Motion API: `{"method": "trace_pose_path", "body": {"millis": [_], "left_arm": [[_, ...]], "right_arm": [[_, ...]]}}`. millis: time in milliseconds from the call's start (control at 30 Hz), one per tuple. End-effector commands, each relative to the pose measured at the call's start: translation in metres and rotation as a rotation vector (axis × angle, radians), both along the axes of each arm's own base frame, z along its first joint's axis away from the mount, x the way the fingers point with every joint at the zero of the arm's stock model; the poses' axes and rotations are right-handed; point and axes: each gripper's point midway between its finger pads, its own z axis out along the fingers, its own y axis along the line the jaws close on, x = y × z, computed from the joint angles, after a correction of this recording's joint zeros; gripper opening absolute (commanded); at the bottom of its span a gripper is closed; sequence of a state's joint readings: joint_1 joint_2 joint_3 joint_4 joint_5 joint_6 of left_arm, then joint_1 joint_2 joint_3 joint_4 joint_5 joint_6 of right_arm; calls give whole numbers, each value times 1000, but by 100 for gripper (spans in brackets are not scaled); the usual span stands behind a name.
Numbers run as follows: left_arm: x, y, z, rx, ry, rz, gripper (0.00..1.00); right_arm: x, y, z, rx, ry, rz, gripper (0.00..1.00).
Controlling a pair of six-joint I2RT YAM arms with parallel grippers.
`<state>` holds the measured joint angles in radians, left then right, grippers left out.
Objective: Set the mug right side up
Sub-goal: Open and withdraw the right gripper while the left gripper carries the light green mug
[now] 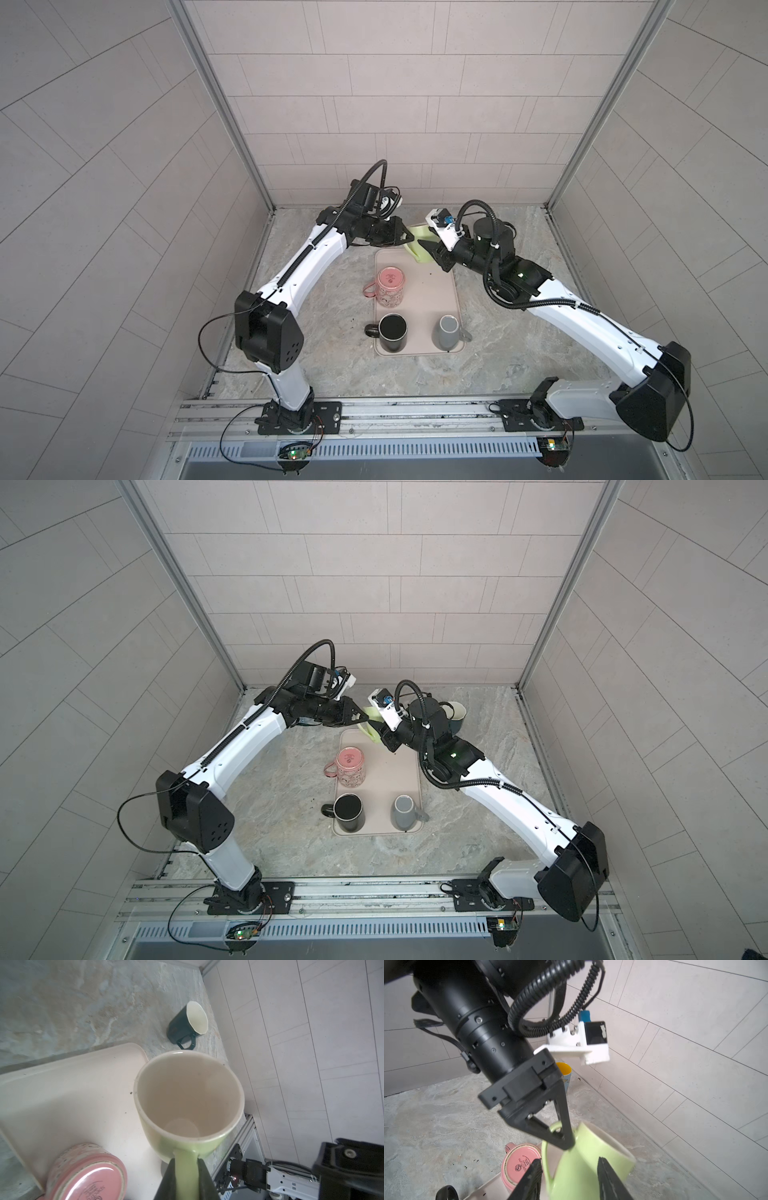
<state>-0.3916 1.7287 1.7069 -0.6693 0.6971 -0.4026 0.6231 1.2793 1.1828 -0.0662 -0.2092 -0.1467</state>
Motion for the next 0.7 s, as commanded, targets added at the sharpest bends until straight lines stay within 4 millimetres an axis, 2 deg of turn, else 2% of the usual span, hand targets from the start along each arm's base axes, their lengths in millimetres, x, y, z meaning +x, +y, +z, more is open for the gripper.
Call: {"method": "trace_pose_path", "body": {"millis": [0, 133, 300, 467, 667], "left_arm": [[37, 14, 32, -10, -176, 86, 0], [64, 31, 30, 19, -219, 176, 0], [92, 60, 13, 184, -317, 293, 0], [124, 86, -3, 247, -408, 449, 0], [155, 102, -28, 328, -446, 535, 0]], "right_arm": [[-5, -15, 10, 2, -30, -41, 44], [-7, -26, 10, 17, -24, -74, 44], [-7, -39, 4, 45, 2, -106, 44], [-1, -50, -4, 117, 43, -131, 44], [2, -64, -11, 144, 67, -162, 44]]}}
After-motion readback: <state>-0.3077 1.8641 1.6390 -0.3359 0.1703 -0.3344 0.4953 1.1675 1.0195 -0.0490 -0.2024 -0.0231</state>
